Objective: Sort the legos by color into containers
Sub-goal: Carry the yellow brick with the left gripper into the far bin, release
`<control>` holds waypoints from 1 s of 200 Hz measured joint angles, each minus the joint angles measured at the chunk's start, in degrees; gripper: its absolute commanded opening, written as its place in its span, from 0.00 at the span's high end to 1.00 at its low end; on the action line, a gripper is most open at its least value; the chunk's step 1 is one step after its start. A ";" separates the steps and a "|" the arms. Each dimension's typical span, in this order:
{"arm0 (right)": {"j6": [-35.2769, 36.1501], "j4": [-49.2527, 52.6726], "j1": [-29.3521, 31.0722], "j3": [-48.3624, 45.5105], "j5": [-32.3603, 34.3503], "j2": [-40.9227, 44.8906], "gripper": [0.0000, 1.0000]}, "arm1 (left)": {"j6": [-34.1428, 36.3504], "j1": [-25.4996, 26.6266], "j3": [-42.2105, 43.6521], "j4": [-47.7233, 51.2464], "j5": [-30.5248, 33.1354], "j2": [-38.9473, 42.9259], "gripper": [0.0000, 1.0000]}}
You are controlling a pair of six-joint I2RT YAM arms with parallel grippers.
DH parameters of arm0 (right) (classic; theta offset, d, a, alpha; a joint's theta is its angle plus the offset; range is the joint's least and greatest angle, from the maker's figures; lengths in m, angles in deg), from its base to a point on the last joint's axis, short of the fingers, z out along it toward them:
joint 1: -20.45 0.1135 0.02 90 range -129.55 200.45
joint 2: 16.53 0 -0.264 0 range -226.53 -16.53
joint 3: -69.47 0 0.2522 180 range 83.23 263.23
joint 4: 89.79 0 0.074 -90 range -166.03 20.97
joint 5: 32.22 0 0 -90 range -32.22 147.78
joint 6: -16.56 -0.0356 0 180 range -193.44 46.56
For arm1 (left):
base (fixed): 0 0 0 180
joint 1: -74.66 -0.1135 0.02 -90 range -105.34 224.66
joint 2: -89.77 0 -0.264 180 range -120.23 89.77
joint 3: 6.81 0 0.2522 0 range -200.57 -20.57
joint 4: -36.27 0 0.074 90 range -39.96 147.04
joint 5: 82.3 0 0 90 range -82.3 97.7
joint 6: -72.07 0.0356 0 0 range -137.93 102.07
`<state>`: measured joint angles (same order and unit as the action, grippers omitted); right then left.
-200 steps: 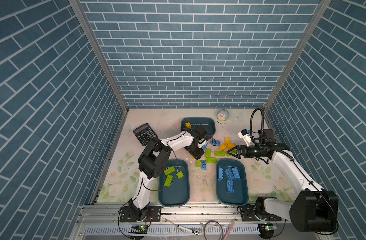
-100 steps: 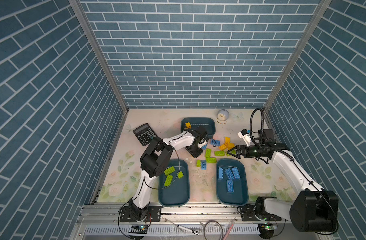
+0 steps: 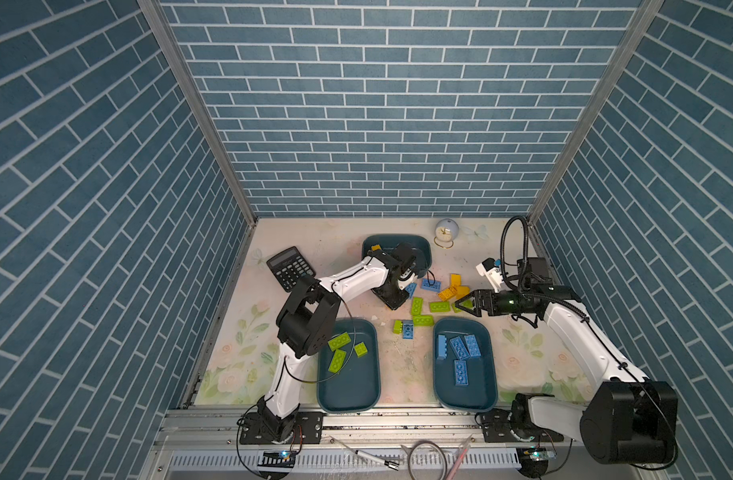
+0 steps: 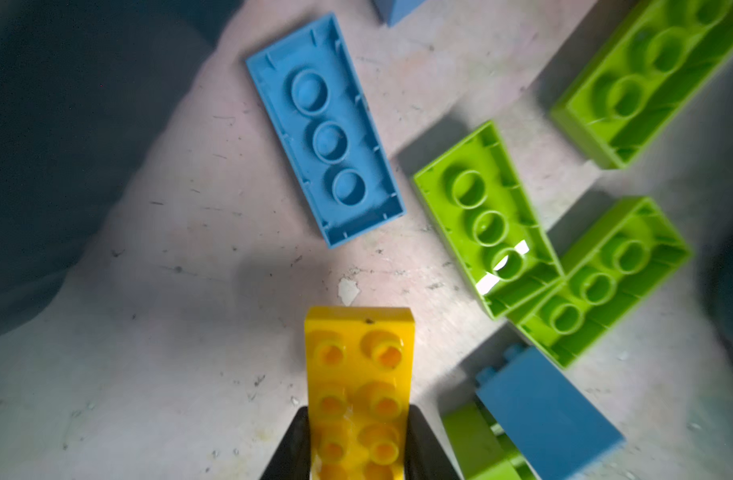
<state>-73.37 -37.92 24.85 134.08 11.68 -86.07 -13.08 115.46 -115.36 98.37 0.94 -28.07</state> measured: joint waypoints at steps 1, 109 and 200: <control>0.00 0.00 0.00 0.00 0.00 0.00 0.02 | -0.26 0.00 0.02 0.04 -0.13 0.33 0.68; -0.02 -1.38 0.00 0.00 0.22 0.00 0.03 | -14.60 -0.17 2.03 0.42 -2.10 13.16 0.68; -0.11 -2.93 0.00 0.00 0.28 -0.02 0.03 | -25.99 -11.13 -14.43 -7.63 1.68 -2.25 0.68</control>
<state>-73.48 -40.85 24.85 134.08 11.96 -86.09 -39.07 104.33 -129.78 90.74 2.62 -30.32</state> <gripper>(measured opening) 0.974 0.347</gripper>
